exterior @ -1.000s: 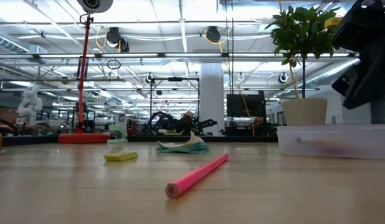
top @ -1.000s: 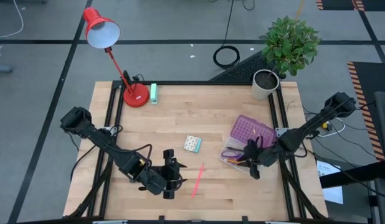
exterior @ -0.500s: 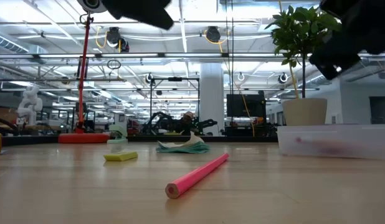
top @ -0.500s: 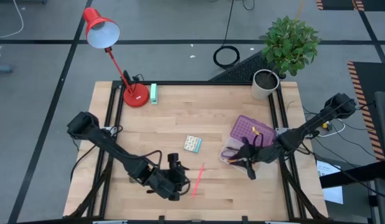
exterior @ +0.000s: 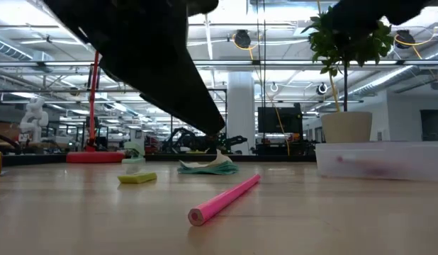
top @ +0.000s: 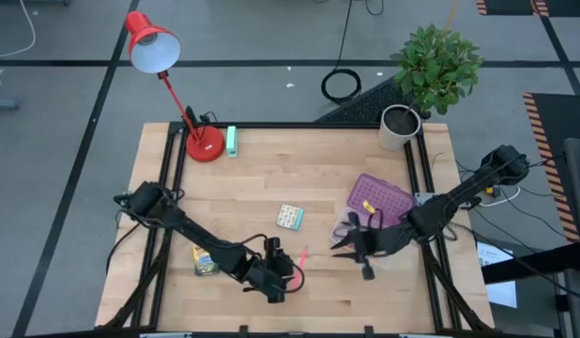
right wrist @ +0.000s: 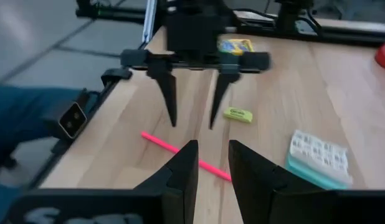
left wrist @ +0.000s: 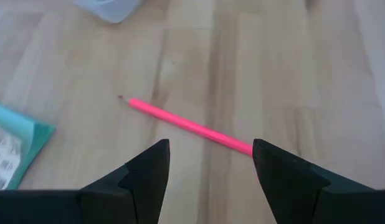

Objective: Pack school essentials
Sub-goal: Put the colored pencil into the supply box

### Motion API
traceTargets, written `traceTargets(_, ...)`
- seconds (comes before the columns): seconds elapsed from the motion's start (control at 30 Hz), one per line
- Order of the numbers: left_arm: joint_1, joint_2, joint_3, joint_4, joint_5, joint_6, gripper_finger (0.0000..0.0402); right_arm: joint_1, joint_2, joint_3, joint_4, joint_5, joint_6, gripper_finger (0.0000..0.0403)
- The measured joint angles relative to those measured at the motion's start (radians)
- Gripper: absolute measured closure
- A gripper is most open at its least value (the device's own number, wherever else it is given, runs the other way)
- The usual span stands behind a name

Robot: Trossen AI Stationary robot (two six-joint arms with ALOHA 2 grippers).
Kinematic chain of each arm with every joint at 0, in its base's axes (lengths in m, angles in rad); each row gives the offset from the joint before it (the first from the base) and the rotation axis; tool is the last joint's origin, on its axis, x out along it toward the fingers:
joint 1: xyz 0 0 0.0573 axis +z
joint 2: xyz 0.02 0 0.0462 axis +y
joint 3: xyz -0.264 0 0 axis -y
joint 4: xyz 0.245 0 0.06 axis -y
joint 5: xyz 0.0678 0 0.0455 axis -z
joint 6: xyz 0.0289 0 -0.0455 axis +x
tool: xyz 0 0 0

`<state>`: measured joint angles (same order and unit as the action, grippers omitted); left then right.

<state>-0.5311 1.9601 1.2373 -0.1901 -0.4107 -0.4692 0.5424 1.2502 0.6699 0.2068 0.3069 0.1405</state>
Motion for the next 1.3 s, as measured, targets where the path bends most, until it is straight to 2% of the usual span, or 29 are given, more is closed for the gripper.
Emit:
traceTargets(0.1,-0.003,-0.012,0.0,-0.025,-0.01,-0.09,0.0167,-0.006,0.101,0.066,-0.001,-0.003,-0.078,0.0318)
traceTargets(0.23,-0.068,-0.019,0.0,-0.067,-0.044,-0.209,0.0167,-0.03,0.235,0.163,0.007,-0.03,-0.15,0.0318)
traceTargets(0.37,-0.165,-0.018,0.0,-0.145,-0.183,-0.329,0.0167,-0.056,0.356,0.239,0.01,-0.096,-0.183,0.0318)
traceTargets(0.5,-0.239,-0.019,0.0,-0.177,-0.329,-0.353,0.0167,-0.081,0.464,0.28,0.043,-0.183,-0.208,0.0317)
traceTargets(0.57,-0.259,-0.019,0.0,-0.172,-0.367,-0.344,0.0167,-0.094,0.517,0.291,0.082,-0.234,-0.212,0.0309)
traceTargets(0.67,-0.268,-0.019,0.0,-0.174,-0.373,-0.333,0.0167,-0.108,0.589,0.315,0.116,-0.31,-0.207,0.0284)
traceTargets(0.9,-0.253,-0.018,0.0,-0.164,-0.372,-0.315,0.0167,-0.131,0.701,0.39,0.118,-0.371,-0.25,0.0226)
traceTargets(1.03,-0.249,-0.016,0.0,-0.165,-0.369,-0.311,0.0167,-0.143,0.731,0.404,0.109,-0.388,-0.284,0.0225)
traceTargets(1.3,-0.249,-0.016,0.0,-0.163,-0.368,-0.299,0.0167,-0.149,0.744,0.403,0.038,-0.386,-0.341,0.0249)
